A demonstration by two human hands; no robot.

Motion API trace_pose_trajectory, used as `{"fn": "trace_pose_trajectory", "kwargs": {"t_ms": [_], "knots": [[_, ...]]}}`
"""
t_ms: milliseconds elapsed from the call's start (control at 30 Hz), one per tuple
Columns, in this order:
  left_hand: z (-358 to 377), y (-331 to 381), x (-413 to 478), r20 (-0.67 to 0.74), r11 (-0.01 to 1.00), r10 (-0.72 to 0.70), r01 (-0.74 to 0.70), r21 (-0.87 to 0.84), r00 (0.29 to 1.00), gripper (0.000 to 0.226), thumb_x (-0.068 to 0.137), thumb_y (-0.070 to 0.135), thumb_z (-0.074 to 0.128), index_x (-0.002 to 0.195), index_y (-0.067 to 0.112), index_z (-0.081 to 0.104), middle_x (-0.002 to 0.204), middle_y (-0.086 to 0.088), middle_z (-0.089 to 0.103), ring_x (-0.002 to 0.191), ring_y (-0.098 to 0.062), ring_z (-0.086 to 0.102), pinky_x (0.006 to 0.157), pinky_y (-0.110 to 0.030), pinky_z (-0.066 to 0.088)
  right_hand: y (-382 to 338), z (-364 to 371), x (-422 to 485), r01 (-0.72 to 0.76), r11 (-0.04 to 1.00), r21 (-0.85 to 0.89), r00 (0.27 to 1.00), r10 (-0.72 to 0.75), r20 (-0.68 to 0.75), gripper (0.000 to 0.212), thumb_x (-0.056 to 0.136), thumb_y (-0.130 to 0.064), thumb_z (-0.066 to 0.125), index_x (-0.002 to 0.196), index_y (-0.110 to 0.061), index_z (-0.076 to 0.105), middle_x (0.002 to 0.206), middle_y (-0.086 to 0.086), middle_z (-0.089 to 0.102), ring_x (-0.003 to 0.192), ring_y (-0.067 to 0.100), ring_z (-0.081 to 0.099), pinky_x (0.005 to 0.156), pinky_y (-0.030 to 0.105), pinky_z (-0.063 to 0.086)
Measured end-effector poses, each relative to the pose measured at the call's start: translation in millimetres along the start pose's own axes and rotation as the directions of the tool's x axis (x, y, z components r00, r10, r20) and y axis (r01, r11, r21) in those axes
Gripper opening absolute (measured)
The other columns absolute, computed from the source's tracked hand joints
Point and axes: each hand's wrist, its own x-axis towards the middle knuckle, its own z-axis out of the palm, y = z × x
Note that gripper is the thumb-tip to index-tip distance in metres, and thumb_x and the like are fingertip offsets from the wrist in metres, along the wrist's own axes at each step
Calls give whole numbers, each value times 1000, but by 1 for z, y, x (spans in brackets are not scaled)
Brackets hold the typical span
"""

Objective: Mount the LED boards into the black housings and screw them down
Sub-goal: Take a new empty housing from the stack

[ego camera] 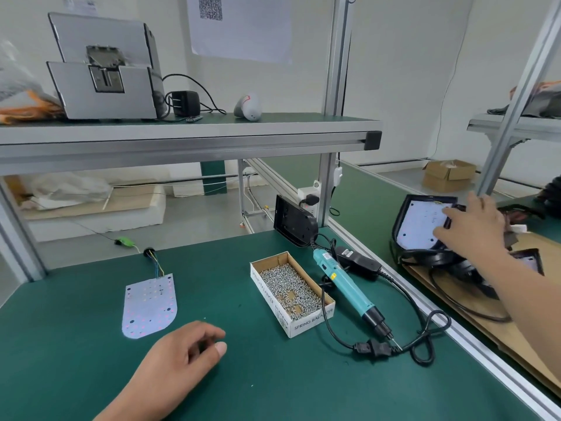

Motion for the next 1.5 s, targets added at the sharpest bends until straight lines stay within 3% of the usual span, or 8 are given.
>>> {"fn": "trace_pose_trajectory", "kwargs": {"t_ms": [100,233,500,667,867,1033,1267,1500], "knots": [[0,-1,0,9,1000,1,-1,-17,1000,6,96,36,75,101,36,75,96,17,73,77,-12,63,81,-36,57,-8,11,-4,36,994,-103,999,-32,41,43,87,-57,67,116,-27,77,162,21,30,151,37,17,121,53,23],[0,-2,0,12,999,12,-11,-39,1000,7,96,38,74,102,41,74,98,15,73,79,-13,64,83,-36,57,-17,18,-10,80,988,-130,996,-75,44,52,93,-72,52,132,-43,69,160,17,38,151,38,19,122,56,16],[2,-5,2,19,999,30,-30,-46,999,20,97,39,73,108,54,66,100,16,72,79,-12,62,80,-31,56,-20,17,-11,136,987,-87,991,-134,30,60,100,-72,39,130,-33,74,158,15,47,154,40,20,125,56,13],[2,-7,3,12,999,29,-28,-42,1000,19,98,40,72,109,54,66,100,18,72,79,-12,62,78,-30,56,-35,8,-11,287,958,2,954,-286,-89,80,104,-68,25,105,-13,83,117,14,76,126,36,56,119,50,31],[2,-8,3,9,999,31,-30,-43,999,16,98,40,71,107,53,67,99,17,73,79,-11,62,77,-28,55,-71,7,-23,285,945,158,958,-285,-27,41,105,-46,53,98,-16,80,109,7,77,127,35,51,112,46,37],[3,-6,3,3,999,27,-27,-47,1000,16,99,40,70,106,53,67,100,17,73,79,-10,62,74,-20,51,-117,8,-40,279,896,346,957,-290,-20,31,103,-38,55,103,-17,78,102,8,72,102,33,59,84,40,49],[3,-5,3,-5,997,18,-18,-76,1000,5,99,38,70,98,41,74,95,16,73,74,-5,59,70,-18,48,-205,10,-46,361,793,491,895,-442,57,26,104,-40,50,109,-26,72,108,4,71,95,24,62,82,39,52],[1,-2,3,-2,996,37,-37,-76,999,16,92,53,60,100,43,69,95,16,71,76,-6,59,69,-14,46,-264,11,-21,453,795,404,772,-576,269,45,105,-52,38,118,-27,73,152,-2,57,112,24,66,88,35,52]]}}
